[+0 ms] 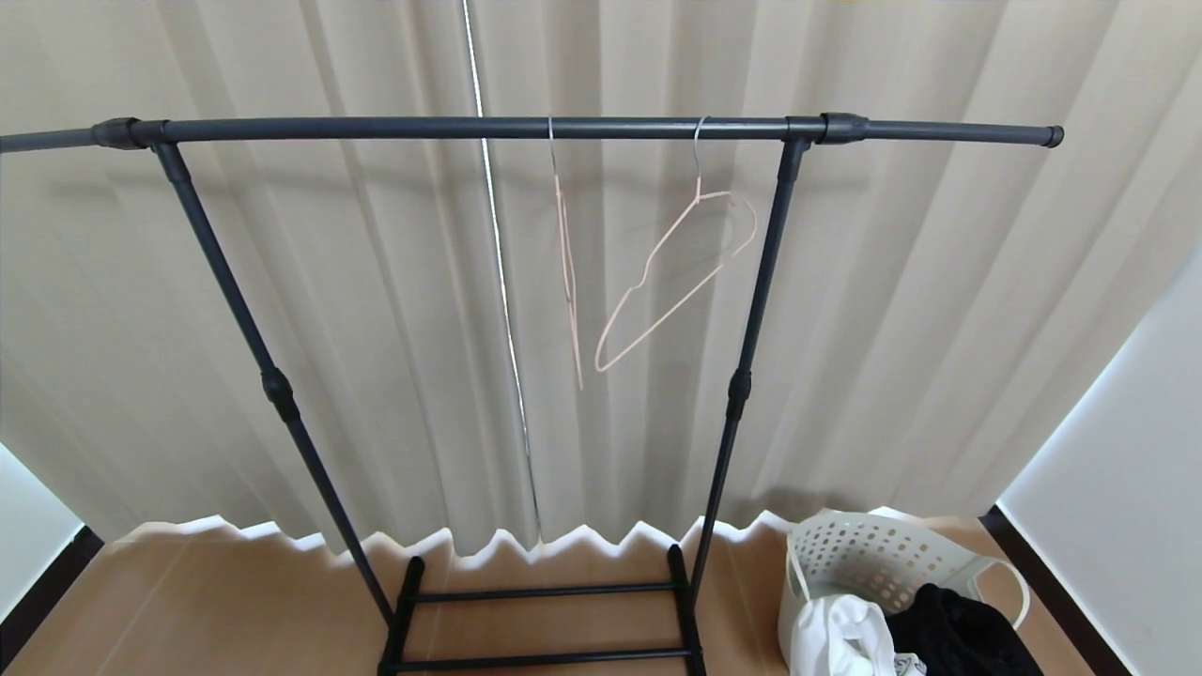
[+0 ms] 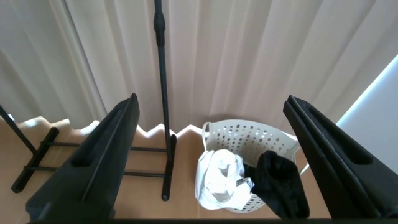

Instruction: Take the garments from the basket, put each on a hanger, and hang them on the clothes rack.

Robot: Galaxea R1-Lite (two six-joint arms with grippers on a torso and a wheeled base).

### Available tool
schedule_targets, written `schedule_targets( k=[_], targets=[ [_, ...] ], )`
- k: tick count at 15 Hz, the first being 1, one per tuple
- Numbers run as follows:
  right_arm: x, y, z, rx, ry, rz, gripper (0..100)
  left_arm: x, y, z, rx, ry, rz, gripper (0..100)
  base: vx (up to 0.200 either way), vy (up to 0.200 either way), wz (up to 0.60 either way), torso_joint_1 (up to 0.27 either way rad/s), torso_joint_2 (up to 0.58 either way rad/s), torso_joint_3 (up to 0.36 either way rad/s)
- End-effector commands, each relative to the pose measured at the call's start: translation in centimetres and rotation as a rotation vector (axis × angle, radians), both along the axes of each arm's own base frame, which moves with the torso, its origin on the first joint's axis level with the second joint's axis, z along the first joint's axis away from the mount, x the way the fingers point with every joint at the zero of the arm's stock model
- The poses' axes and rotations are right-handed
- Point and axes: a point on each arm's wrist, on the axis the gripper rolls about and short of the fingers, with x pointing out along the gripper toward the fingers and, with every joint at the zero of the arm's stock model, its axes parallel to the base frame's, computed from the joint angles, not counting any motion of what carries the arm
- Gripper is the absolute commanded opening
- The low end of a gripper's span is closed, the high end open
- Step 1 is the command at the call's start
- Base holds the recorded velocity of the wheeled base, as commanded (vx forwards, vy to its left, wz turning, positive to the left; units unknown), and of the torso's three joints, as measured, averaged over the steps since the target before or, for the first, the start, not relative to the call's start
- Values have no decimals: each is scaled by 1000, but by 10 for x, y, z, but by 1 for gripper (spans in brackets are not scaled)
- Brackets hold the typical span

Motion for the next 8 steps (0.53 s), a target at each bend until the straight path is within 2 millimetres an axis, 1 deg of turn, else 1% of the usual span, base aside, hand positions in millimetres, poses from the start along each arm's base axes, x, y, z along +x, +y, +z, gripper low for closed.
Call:
schedule_targets(
  k=[1, 5, 8],
  targets=[
    [0, 0, 0, -1, 1, 1, 100, 0, 0, 0, 0, 1, -1, 100, 0, 0, 0, -227, 554, 330],
    [0, 0, 0, 1, 1, 1, 100, 0, 0, 0, -5, 1, 1, 100, 0, 0, 0, -217, 535, 319],
    [0, 0, 0, 1, 1, 1, 100, 0, 0, 0, -5, 1, 1, 100, 0, 0, 0, -189, 518, 326]
  ],
)
